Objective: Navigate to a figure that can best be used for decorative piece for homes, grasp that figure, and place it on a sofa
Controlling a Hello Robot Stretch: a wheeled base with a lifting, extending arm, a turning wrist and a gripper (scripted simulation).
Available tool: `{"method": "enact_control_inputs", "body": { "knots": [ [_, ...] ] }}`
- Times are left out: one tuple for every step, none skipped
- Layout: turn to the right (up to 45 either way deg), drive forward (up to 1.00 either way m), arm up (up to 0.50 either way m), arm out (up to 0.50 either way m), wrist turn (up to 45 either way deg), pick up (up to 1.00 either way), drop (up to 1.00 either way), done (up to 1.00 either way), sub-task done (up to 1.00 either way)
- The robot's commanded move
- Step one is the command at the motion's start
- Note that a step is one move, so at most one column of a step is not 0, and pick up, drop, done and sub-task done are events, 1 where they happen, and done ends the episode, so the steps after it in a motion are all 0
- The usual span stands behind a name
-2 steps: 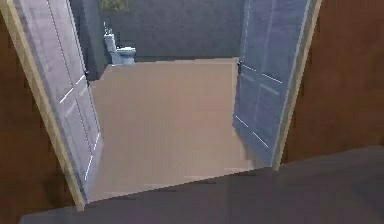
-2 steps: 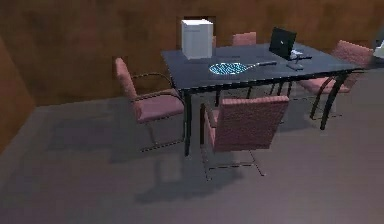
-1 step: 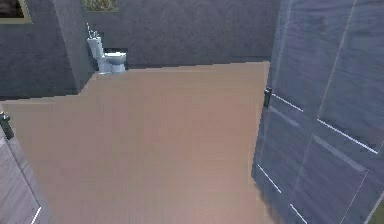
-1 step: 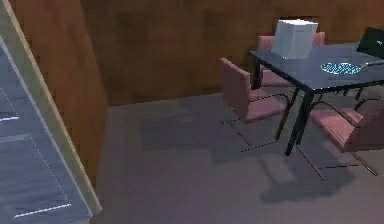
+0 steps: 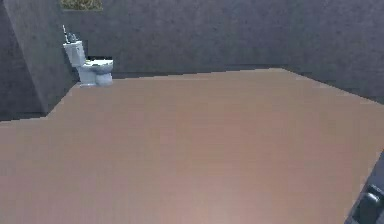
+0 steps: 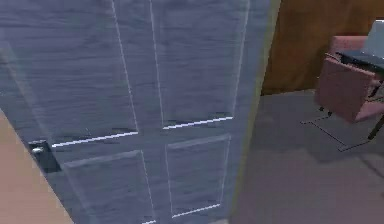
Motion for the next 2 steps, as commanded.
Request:
{"method": "enact_control_inputs", "body": {
  "knots": [
    [0.0,0.70,0.00,0.00,0.0,0.00,0.00,0.00,0.00],
    [45.0,0.00,0.00,0.00,0.0,0.00,0.00,0.00,0.00]
  ]
}}
